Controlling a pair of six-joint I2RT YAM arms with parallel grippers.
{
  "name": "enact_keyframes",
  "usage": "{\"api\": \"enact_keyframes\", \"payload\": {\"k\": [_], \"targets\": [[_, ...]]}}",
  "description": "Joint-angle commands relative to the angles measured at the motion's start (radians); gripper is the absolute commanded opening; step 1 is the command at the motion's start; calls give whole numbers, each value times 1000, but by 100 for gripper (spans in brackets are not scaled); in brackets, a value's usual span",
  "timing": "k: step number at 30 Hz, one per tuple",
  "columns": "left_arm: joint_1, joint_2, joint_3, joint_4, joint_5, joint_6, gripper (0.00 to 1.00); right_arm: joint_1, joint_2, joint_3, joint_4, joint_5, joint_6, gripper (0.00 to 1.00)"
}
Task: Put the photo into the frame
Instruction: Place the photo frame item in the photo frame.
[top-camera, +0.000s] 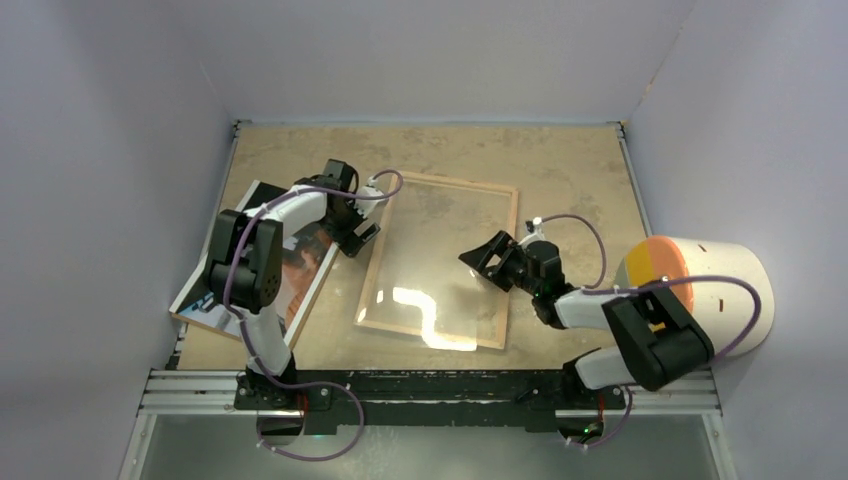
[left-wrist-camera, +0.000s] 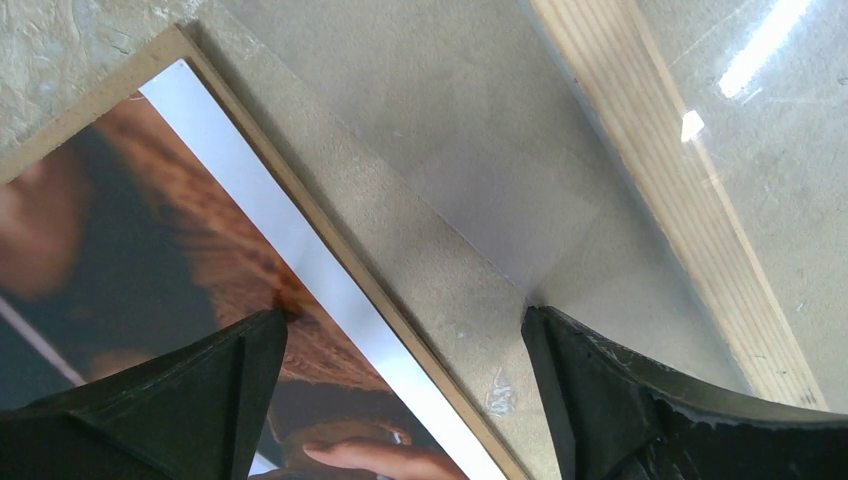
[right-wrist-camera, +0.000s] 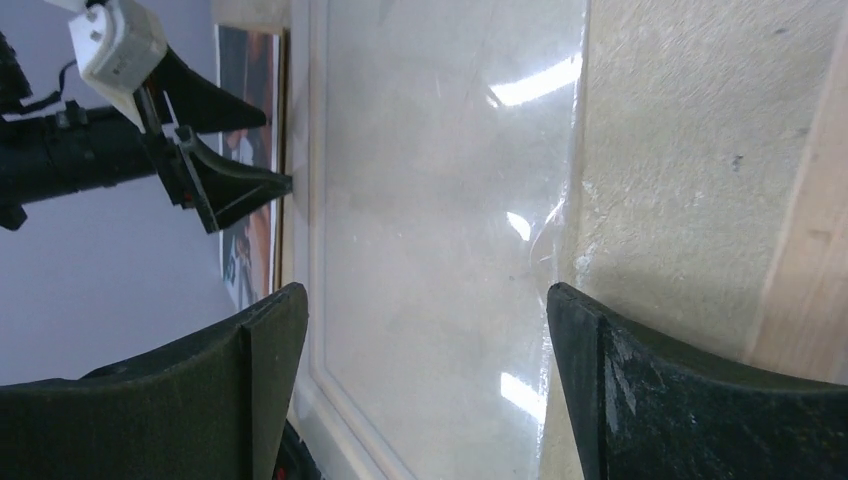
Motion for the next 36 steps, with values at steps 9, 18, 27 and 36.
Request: {"api": "enact_keyframes", "payload": {"k": [9, 18, 27, 36], "targets": [[-21, 8, -49, 24, -45, 41, 96, -49, 97, 187, -132, -119, -179, 87], [-22, 14, -48, 26, -52, 46, 96, -47, -4, 224, -440, -51, -251, 88], [-22, 14, -50, 25, -34, 43, 96, -22, 54, 168, -428, -194, -192, 84], [-28, 14, -53, 24, -42, 47, 96, -19, 201, 183, -313, -315, -125, 84]]}}
